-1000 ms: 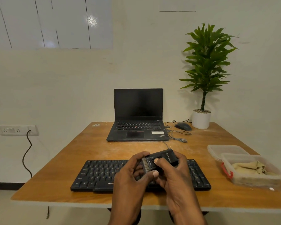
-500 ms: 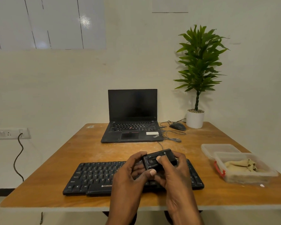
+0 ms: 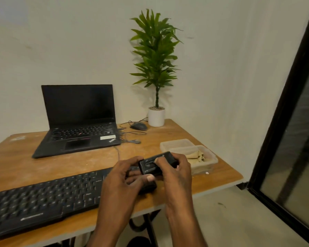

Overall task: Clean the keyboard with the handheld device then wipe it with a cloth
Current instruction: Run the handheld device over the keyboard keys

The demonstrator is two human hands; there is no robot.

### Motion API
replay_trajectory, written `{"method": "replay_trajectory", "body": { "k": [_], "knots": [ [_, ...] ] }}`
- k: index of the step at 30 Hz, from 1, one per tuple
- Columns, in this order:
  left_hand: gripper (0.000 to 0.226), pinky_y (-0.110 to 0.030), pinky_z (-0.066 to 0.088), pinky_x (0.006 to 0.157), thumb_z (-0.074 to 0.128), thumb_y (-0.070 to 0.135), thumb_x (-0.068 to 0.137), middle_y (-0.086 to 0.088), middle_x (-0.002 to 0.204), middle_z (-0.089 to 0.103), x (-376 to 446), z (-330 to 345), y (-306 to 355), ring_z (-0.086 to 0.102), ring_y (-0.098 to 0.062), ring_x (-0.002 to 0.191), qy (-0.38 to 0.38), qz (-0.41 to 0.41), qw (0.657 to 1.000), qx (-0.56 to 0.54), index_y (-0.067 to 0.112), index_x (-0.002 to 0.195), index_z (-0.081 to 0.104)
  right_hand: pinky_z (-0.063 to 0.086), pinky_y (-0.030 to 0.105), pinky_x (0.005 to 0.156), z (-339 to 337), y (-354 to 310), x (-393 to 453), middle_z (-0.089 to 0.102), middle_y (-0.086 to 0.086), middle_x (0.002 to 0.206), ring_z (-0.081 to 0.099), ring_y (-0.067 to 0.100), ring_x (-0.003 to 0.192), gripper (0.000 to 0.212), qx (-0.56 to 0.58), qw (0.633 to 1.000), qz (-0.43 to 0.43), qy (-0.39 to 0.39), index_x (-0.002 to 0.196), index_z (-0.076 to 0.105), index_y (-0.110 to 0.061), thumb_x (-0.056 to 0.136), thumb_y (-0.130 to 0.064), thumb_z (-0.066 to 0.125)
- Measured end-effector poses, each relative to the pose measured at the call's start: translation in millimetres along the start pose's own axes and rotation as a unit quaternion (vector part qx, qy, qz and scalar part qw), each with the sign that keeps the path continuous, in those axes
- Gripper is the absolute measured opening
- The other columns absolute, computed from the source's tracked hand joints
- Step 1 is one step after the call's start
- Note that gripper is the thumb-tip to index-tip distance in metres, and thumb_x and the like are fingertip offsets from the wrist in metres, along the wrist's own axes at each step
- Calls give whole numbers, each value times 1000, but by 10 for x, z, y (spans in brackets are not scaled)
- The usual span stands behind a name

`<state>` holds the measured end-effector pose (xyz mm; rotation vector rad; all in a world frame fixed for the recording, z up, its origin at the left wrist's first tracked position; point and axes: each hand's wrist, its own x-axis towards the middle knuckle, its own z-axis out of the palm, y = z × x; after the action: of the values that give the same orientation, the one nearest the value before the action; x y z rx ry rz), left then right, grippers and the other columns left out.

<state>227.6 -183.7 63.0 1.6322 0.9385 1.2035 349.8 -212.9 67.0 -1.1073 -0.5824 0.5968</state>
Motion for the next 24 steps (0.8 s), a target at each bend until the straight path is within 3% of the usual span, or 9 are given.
{"method": "replay_trajectory", "body": {
  "k": [5, 8, 13, 16, 19, 24],
  "knots": [
    [50, -12, 55, 68, 89, 16, 76, 10, 101, 74, 41, 531, 30, 73, 0, 83, -54, 20, 998, 25, 38, 117, 70, 48, 23, 68, -520, -78, 230, 58, 2, 118, 63, 11, 94, 26, -35, 997, -30, 58, 100, 64, -27, 79, -22, 77],
    [50, -13, 55, 71, 89, 24, 75, 9, 100, 73, 46, 862, 6, 72, 1, 84, -87, 23, 995, 41, 38, 119, 70, 45, 14, 61, -859, -65, 342, 56, 1, 119, 61, 5, 91, 28, -51, 994, -33, 95, 106, 62, -25, 84, -14, 75],
    [48, -22, 60, 77, 90, 31, 74, 13, 98, 73, 12, 1288, -97, 70, 3, 84, -109, 10, 992, 69, 38, 117, 69, 45, 27, 67, -1287, 107, 524, 61, 3, 117, 58, 23, 108, 34, -122, 982, -22, 145, 108, 59, -26, 81, -21, 79],
    [46, -18, 59, 76, 89, 29, 75, 15, 95, 75, -2, 1407, -158, 70, 5, 84, -114, -3, 991, 75, 38, 115, 67, 47, 36, 77, -1402, 192, 575, 58, -6, 108, 51, 26, 113, 31, -168, 973, -17, 157, 102, 59, -30, 80, -26, 80],
    [44, -14, 56, 72, 89, 24, 76, 14, 93, 76, 10, 1444, -222, 71, 5, 83, -112, -16, 990, 82, 32, 112, 66, 41, 35, 77, -1441, 253, 589, 51, -13, 102, 39, 18, 113, 31, -207, 967, -5, 151, 107, 59, -25, 83, -27, 78],
    [43, -6, 51, 66, 90, 24, 75, 18, 91, 72, 31, 1487, -277, 68, 12, 80, -96, -25, 988, 116, 33, 102, 59, 41, 32, 73, -1410, 339, 649, 56, -7, 110, 32, 11, 106, 27, -271, 949, -18, 158, 104, 60, -25, 83, -30, 76]
  ]
}}
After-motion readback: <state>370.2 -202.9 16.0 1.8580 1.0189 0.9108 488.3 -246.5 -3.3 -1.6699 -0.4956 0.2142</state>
